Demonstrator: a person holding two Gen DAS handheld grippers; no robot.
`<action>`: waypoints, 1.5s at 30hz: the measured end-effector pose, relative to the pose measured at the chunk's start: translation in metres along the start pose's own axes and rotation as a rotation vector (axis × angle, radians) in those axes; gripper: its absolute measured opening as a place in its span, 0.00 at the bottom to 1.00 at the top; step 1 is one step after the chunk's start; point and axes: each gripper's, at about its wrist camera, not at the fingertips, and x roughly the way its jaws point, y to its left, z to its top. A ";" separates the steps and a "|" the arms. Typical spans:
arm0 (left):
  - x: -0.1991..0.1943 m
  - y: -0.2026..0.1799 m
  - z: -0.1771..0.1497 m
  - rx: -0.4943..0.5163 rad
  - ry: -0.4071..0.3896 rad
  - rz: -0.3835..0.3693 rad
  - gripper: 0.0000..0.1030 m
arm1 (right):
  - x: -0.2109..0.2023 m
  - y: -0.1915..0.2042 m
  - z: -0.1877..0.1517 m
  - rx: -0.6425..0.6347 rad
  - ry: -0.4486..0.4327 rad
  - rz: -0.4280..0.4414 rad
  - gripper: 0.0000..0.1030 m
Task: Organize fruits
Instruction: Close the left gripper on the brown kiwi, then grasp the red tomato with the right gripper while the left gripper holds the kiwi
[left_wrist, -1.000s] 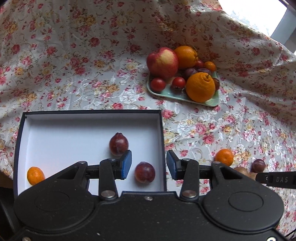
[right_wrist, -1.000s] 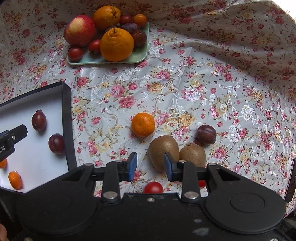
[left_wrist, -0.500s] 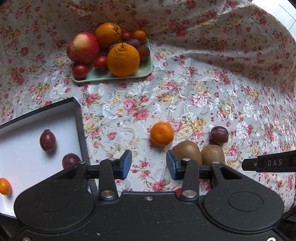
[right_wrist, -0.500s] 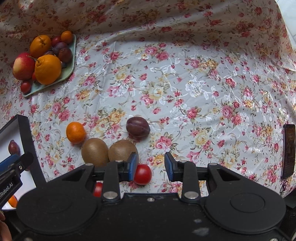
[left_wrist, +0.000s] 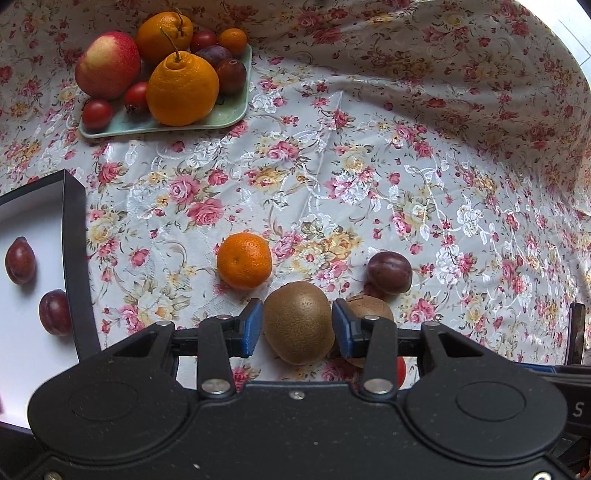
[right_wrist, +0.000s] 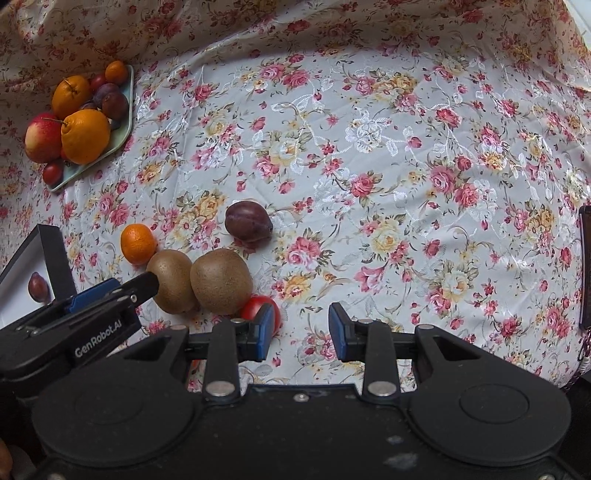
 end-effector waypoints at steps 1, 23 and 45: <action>0.003 0.000 0.001 -0.010 0.006 0.006 0.49 | -0.001 -0.001 -0.001 -0.001 0.000 0.004 0.33; 0.031 -0.005 0.001 -0.099 0.069 0.040 0.57 | -0.005 -0.012 -0.008 0.001 -0.012 0.028 0.33; 0.022 0.004 0.000 -0.096 0.062 0.129 0.55 | 0.001 -0.007 -0.009 -0.008 -0.008 0.076 0.33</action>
